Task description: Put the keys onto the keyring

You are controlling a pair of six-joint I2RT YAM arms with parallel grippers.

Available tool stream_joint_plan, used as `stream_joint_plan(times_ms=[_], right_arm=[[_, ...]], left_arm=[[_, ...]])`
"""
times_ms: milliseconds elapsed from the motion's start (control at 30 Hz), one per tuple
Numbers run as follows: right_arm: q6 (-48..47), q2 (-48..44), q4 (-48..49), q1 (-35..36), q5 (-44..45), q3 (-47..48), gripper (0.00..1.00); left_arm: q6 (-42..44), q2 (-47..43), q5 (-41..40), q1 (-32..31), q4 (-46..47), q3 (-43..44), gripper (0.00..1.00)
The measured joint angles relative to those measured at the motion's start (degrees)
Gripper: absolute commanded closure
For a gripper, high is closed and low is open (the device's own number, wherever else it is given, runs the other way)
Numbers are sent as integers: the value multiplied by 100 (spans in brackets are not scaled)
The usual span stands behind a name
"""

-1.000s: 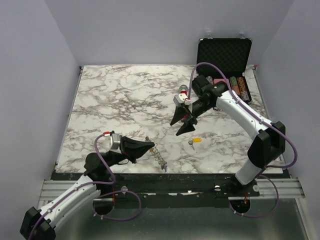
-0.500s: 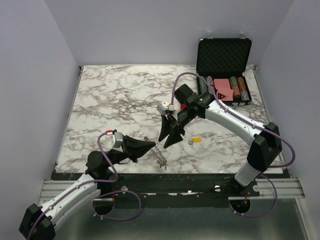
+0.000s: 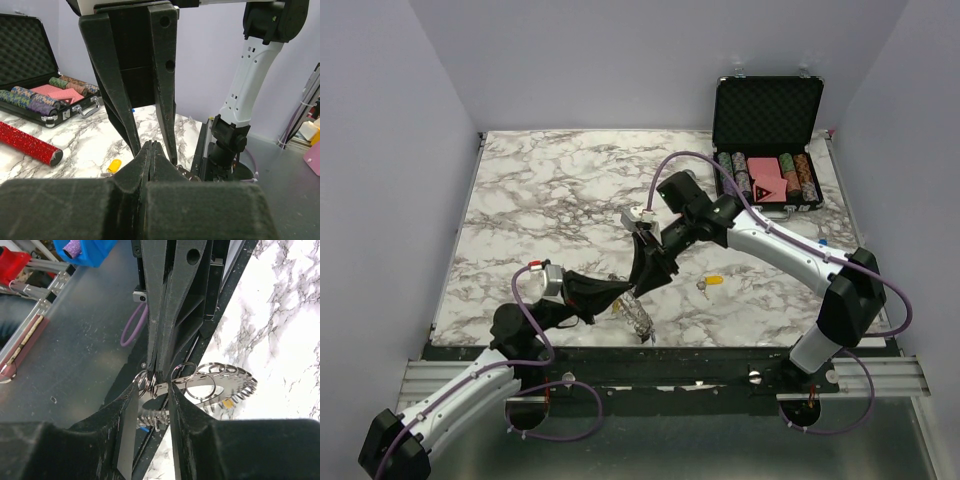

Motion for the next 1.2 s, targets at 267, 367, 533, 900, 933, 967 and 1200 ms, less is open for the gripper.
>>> stream_joint_plan(times_ms=[267, 367, 533, 900, 933, 967, 1200], right_arm=[[175, 0, 129, 44, 79, 0, 96], [190, -2, 138, 44, 109, 0, 100], [87, 2, -24, 46, 225, 85, 100], [-1220, 387, -1937, 114, 1480, 1233, 100], [-1342, 407, -2109, 107, 1644, 1294, 100], [-1449, 413, -2256, 107, 1805, 1327, 100], [-1976, 535, -3165, 116, 2802, 1665, 100]], left_arm=[[46, -275, -153, 0, -216, 0, 100], [48, -302, -199, 0, -275, 0, 100], [48, -367, -227, 0, -393, 0, 100], [431, -887, -313, 0, -2452, 787, 48], [535, -905, -308, 0, -2778, 981, 47], [658, -911, -304, 0, -3064, 1152, 47], [1447, -503, -160, 0, -4548, 2046, 56]])
